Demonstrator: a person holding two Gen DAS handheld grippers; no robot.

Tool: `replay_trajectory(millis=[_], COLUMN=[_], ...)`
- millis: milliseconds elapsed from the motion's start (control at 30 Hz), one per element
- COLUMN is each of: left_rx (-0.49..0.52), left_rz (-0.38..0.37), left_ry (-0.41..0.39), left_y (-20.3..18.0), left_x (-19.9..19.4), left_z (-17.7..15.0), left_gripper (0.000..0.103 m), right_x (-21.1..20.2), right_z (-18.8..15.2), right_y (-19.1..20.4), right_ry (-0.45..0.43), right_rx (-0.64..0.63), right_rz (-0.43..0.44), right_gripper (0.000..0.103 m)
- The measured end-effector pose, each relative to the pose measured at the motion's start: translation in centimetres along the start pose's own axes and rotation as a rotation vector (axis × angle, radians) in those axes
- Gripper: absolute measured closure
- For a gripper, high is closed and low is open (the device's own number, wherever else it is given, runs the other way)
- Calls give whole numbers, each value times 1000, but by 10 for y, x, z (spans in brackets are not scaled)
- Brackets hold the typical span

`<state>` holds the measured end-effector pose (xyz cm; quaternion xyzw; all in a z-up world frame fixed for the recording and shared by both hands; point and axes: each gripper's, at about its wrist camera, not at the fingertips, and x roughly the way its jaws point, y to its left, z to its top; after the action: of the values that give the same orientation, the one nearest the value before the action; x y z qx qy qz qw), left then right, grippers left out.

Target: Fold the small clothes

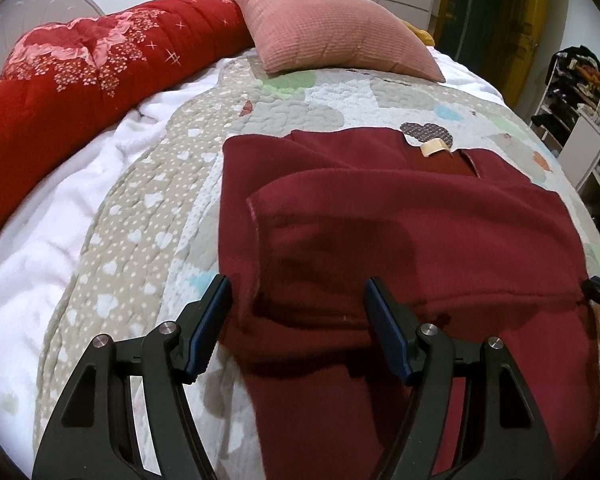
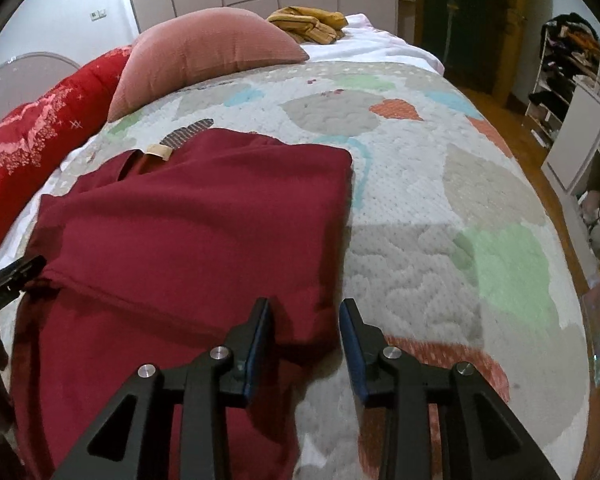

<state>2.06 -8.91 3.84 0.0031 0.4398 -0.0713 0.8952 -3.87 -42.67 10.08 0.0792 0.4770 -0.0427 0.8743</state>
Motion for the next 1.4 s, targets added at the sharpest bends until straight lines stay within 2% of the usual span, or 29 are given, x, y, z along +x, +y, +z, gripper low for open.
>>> replay_trajectory(millis=[200, 367, 500, 600, 733, 833, 933, 1000, 1100, 1200, 1267, 1400], left_rx=[-1, -7, -33, -64, -81, -85, -91, -97, -113, -140, -156, -163], left_rz=[9, 14, -14, -35, -22, -9, -4, -9, -19, -38, -60, -78], left_ry=[16, 24, -11, -30, -32, -11, 28, 47, 44, 54, 63, 77], left_y=[4, 7, 11, 14, 14, 13, 12, 13, 15, 22, 26, 33], left_x=[-19, -29, -40, -40, -29, -13, 4, 13, 17, 21, 20, -3], left_z=[-19, -29, -23, -10, 4, 11, 12, 9, 6, 5, 3, -6], left_gripper=[34, 34, 34, 34, 34, 34, 34, 34, 32, 26, 25, 26], right_x=[-19, -24, -34, -36, -27, -12, 7, 16, 18, 14, 19, 15], right_z=[-21, -28, -27, -26, -23, -16, -9, -4, 1, 1, -2, -3], right_y=[1, 2, 6, 7, 3, -8, -18, -18, -12, -4, -2, -1], right_ry=[19, 24, -8, -12, -9, -11, -4, 10, -17, -55, -51, -41], right_rx=[16, 31, 33, 59, 145, 254, 339, 352, 299, 218, 191, 198], right_rz=[61, 67, 80, 147, 228, 238, 307, 306, 258, 179, 145, 142], right_gripper=[66, 66, 62, 61, 59, 58, 58, 77, 92, 95, 95, 94])
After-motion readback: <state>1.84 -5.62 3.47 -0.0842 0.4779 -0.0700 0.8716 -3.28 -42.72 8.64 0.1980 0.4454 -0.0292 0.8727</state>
